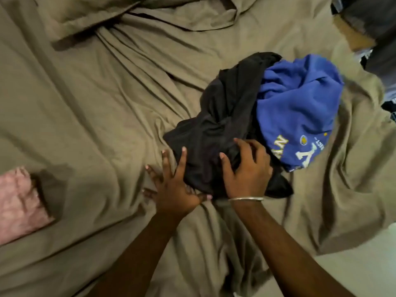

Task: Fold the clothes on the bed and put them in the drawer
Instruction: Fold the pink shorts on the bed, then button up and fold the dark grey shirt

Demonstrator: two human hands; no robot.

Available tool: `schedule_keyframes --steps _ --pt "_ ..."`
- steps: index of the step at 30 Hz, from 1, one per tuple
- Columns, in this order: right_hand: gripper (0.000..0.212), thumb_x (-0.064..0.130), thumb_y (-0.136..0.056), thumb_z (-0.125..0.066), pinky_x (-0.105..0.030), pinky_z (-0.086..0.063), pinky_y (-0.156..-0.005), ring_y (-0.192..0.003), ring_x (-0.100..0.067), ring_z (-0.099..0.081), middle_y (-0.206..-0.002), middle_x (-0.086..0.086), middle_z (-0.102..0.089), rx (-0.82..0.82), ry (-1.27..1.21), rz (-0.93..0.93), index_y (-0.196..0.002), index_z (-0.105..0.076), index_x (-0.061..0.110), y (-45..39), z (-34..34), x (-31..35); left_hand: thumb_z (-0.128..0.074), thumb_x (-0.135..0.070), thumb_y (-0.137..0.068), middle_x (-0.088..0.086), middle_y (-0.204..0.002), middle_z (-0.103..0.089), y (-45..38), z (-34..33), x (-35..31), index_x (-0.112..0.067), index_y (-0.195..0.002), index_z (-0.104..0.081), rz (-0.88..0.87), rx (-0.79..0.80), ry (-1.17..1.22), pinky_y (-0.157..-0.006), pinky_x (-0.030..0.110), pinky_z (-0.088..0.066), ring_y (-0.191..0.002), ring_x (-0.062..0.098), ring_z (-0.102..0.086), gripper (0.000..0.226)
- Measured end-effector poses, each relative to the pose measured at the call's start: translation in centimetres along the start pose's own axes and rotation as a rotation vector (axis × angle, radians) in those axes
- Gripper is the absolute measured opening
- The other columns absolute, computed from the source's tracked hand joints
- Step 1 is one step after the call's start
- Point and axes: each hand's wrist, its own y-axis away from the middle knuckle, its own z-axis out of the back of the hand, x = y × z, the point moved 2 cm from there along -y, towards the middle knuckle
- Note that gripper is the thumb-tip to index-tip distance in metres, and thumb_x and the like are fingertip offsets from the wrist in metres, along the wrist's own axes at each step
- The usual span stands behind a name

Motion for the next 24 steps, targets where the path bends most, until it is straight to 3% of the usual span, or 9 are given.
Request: schedule_keyframes --steps 3,5,9,12,15,18,20,22,24 --pt "0.099 0.086 -0.062 -0.061 -0.048 -0.041 -0.105 -0.13 -0.03 -0.046 -0.142 -0.006 -0.051 0.243 0.008 -0.098 -0.142 -0.048 0.029 -2.3 -0.1 -5.4 -0.076 -0.078 -0.049 -0.008 -0.152 0.045 -1.2 -2.0 -2.0 -0.051 -0.135 0.042 0.196 0.075 -0.083 -0.103 0.083 -0.004 -0.141 0.04 0.036 0.149" --pt "0.114 0.094 -0.051 -0.057 -0.052 -0.037 -0.108 -0.136 -0.027 -0.039 -0.15 0.0 -0.043 0.438 0.075 -0.094 -0.146 -0.038 0.036 -2.4 -0.9 -6.9 -0.079 -0.068 -0.053 -0.01 -0.149 0.048 -1.8 -2.4 -1.7 -0.053 -0.133 0.044 0.223 0.081 -0.067 -0.104 0.082 -0.002 -0.14 0.038 0.038 0.147" --pt "0.064 0.059 -0.074 -0.071 -0.054 -0.035 -0.1 -0.13 -0.037 -0.039 -0.147 -0.009 -0.041 0.467 0.143 -0.119 -0.13 -0.058 0.03 -2.7 -2.3 -7.2 -0.085 -0.068 -0.044 -0.011 -0.146 0.052 -2.3 -2.8 -1.5 -0.055 -0.131 0.044 0.248 0.1 -0.072 -0.103 0.081 0.003 -0.139 0.036 0.04 0.155" --pt "0.048 0.037 -0.081 -0.056 -0.038 -0.038 -0.102 -0.12 -0.036 -0.052 -0.132 -0.019 -0.055 0.288 -0.282 -0.163 -0.118 -0.066 0.008 -2.9 -1.6 -6.3 -0.083 -0.074 -0.037 -0.012 -0.148 0.05 -2.1 -3.0 -1.8 -0.056 -0.132 0.042 0.265 0.089 -0.08 -0.103 0.079 0.004 -0.14 0.035 0.039 0.158" --pt "0.042 0.024 -0.09 -0.052 -0.028 -0.039 -0.105 -0.123 -0.024 -0.054 -0.132 -0.021 -0.056 0.266 -0.572 -0.088 -0.12 -0.06 -0.004 -0.4 0.7 -4.5 -0.082 -0.073 -0.043 -0.014 -0.148 0.049 -2.0 -3.0 -1.6 -0.056 -0.133 0.041 0.259 0.085 -0.071 -0.105 0.079 0.004 -0.14 0.034 0.04 0.153" --pt "0.049 0.041 -0.086 -0.051 -0.027 -0.049 -0.09 -0.101 -0.009 -0.061 -0.115 -0.009 -0.066 0.129 -0.699 -0.412 -0.119 -0.063 0.007 1.6 3.1 -5.1 -0.079 -0.065 -0.057 -0.018 -0.149 0.046 -1.8 -3.2 -1.3 -0.047 -0.146 0.03 0.239 0.059 -0.036 -0.106 0.078 0.007 -0.14 0.029 0.041 0.142" --pt "0.033 0.04 -0.081 -0.057 -0.019 -0.049 -0.087 -0.096 -0.001 -0.064 -0.121 -0.007 -0.067 0.065 -0.733 -0.503 -0.108 -0.069 0.025 1.8 4.4 -6.3 -0.077 -0.058 -0.063 -0.021 -0.151 0.042 -1.6 -2.9 -1.3 -0.047 -0.148 0.024 0.225 0.045 -0.043 -0.105 0.078 0.008 -0.142 0.026 0.039 0.132" --pt "0.013 0.017 -0.077 -0.064 -0.01 -0.046 -0.08 -0.091 0.012 -0.062 -0.132 -0.013 -0.061 0.135 -0.774 -0.382 -0.086 -0.072 0.021 1.0 6.2 -6.6 -0.077 -0.051 -0.065 -0.02 -0.157 0.031 -1.0 -1.9 -1.1 -0.05 -0.15 0.014 0.213 0.042 -0.023 -0.105 0.077 0.005 -0.146 0.024 0.032 0.125" --pt "0.007 0.01 -0.072 -0.062 -0.012 -0.046 -0.081 -0.099 0.006 -0.064 -0.131 -0.012 -0.062 0.232 -0.838 -0.204 -0.074 -0.069 0.009 0.7 7.8 -6.3 -0.07 -0.048 -0.074 -0.012 -0.165 0.006 -0.3 -0.3 -1.6 -0.045 -0.154 -0.018 0.109 -0.06 0.091 -0.113 0.073 -0.003 -0.152 0.024 0.013 0.096"
